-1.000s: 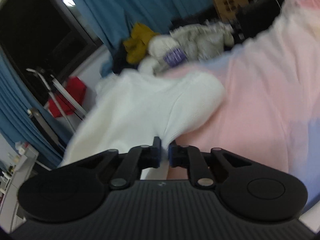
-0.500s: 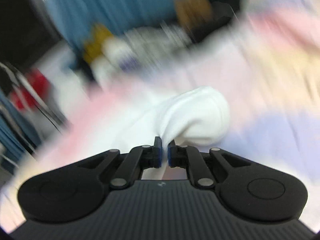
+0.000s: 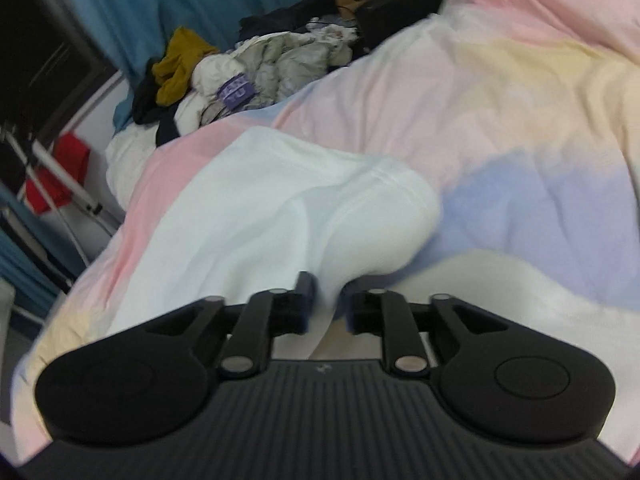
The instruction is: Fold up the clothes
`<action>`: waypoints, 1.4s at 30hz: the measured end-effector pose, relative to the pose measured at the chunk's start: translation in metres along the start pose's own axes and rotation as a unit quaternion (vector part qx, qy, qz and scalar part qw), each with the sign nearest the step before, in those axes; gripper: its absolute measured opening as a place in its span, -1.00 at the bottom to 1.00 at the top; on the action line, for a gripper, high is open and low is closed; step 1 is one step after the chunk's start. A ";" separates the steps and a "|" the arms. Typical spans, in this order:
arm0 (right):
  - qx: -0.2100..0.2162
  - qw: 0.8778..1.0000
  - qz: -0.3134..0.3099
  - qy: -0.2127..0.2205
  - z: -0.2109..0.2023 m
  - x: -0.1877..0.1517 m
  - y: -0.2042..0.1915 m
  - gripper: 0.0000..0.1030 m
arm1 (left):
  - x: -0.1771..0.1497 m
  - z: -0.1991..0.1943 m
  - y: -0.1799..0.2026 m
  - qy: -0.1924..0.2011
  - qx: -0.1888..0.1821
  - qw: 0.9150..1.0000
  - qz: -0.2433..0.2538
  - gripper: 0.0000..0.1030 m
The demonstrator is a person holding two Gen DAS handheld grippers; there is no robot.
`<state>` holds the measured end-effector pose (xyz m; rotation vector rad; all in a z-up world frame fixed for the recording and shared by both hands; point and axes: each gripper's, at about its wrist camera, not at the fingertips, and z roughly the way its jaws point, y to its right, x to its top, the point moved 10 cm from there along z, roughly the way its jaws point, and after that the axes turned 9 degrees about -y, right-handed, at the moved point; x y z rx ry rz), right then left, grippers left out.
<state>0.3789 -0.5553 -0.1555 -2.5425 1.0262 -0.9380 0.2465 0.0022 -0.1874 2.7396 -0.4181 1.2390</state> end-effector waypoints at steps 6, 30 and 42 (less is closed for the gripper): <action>-0.011 0.998 -0.026 0.060 -0.034 0.016 -0.008 0.01 | 0.009 0.007 -0.015 0.008 -0.002 0.999 -0.041 -0.18; 0.180 0.958 -0.120 0.186 -0.109 0.108 -0.222 -0.91 | 0.069 -0.088 -0.053 0.175 -0.093 0.972 -0.124 -0.93; 0.066 0.994 0.045 0.077 0.030 0.001 0.015 -0.90 | 0.004 -0.028 0.007 0.001 -0.085 0.996 -0.030 -0.92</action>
